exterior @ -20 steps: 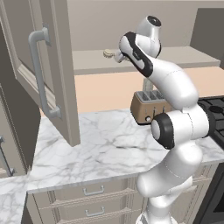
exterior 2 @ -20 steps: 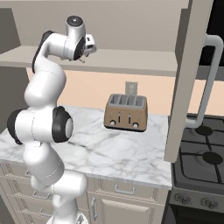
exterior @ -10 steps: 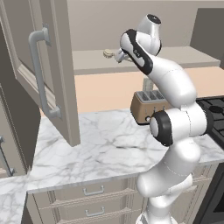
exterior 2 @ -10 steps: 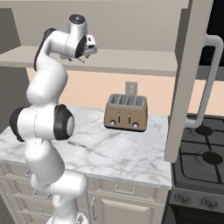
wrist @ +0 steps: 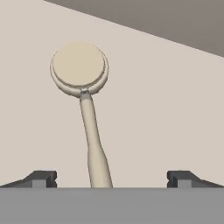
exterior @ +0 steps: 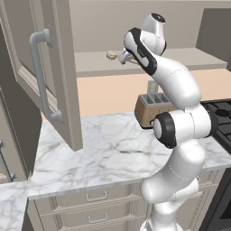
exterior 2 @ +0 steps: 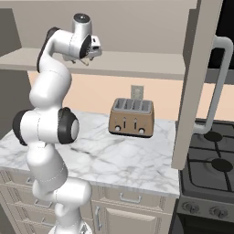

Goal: Open the cabinet. Pick the dish brush and place it next to the sink. Then close the cabinet.

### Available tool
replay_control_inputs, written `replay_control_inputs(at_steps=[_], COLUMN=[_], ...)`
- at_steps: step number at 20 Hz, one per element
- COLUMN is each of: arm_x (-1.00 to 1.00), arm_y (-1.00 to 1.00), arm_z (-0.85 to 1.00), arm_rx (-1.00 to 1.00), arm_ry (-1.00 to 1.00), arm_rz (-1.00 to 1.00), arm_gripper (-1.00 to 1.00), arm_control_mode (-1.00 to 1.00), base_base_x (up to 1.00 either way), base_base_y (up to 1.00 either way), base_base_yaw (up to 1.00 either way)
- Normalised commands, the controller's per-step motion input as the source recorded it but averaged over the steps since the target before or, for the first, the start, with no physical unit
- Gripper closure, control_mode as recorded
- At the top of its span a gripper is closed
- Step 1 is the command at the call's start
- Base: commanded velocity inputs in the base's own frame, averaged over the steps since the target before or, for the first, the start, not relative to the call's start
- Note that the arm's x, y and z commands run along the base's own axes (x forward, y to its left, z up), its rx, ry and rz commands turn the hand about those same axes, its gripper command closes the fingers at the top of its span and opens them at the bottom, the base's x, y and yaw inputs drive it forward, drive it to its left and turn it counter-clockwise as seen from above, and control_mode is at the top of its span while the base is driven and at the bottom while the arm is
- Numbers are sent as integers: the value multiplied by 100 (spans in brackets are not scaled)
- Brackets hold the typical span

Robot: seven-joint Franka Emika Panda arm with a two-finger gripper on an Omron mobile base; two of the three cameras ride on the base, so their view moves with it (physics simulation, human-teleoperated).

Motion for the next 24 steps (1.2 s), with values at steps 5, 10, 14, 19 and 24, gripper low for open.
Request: replay_control_inputs(at_steps=[5, 10, 14, 19, 24], arm_x=[0, 0, -1, -42, -67], arm_y=[0, 0, 0, 0, 0], arm_z=[0, 0, 0, 0, 7], arm_rx=[0, 0, 0, 0, 3], arm_ry=[0, 0, 0, -4, -10], arm_rz=[0, 0, 0, 0, 0], arm_gripper=[100, 100, 100, 100, 100], arm_control_mode=[-100, -100, -100, -100, -100], base_base_x=[0, 0, 0, 0, 0], base_base_y=[0, 0, 0, 0, 0], base_base_yaw=[0, 0, 0, 0, 0])
